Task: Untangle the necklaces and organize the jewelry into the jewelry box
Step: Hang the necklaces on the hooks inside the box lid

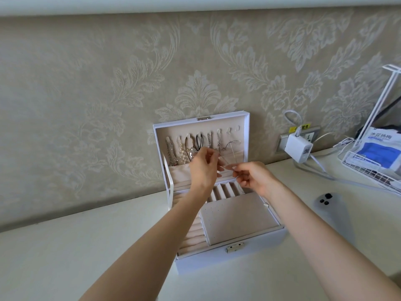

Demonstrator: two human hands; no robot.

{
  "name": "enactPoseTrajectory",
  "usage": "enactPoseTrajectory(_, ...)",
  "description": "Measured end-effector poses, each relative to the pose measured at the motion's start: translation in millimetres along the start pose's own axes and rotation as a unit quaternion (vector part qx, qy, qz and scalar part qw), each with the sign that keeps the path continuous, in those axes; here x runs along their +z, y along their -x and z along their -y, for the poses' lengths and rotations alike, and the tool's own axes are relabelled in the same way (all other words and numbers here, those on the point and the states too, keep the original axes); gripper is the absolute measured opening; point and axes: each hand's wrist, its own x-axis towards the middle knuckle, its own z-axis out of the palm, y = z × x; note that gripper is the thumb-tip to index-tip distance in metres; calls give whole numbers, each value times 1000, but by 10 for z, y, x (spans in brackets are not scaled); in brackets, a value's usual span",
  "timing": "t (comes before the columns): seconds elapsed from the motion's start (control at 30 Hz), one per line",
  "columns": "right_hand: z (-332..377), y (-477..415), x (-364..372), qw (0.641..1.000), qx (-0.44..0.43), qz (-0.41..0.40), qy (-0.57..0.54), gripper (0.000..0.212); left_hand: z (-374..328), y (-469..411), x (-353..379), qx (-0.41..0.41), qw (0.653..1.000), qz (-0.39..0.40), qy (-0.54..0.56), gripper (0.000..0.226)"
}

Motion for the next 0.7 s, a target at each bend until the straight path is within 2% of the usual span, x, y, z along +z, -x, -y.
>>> enactPoseTrajectory(0.17,26,5,-7,999,-10,3,40,21,47,-25,-30,59,990,-34,-126,12)
enactPoseTrajectory(0.4,62,37,-96,994,-44,-5,100,15,45,-29,-86,109,967,-72,-219,14)
enactPoseTrajectory(0.6,61,42,-66,982,-108,-58,146,14,-38,-38,-23,65,991,6,-116,14)
enactPoseTrajectory(0.7,78,46,-16,975,-161,-83,131,14,-59,-47,-7,42,995,12,-94,16)
